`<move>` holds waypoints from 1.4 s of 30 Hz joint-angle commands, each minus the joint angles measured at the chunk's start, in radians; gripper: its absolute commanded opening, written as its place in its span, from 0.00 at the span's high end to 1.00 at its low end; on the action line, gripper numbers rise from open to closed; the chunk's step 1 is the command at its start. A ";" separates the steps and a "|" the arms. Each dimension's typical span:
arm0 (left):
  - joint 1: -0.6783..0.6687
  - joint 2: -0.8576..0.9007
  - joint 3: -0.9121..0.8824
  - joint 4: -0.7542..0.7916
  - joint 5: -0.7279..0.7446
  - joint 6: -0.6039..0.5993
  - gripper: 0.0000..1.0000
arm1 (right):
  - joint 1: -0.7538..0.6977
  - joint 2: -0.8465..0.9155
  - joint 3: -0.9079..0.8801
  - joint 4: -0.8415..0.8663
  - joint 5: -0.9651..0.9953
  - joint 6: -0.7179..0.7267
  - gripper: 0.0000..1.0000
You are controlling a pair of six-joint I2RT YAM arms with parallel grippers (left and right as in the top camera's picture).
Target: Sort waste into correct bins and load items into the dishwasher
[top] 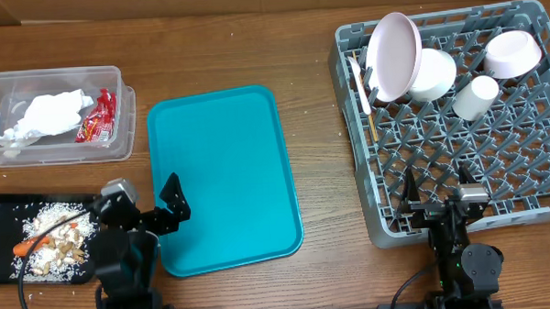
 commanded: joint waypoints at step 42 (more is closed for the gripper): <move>-0.187 -0.405 -0.187 0.032 -0.072 0.208 0.00 | 0.005 -0.008 -0.011 0.007 -0.004 -0.004 0.00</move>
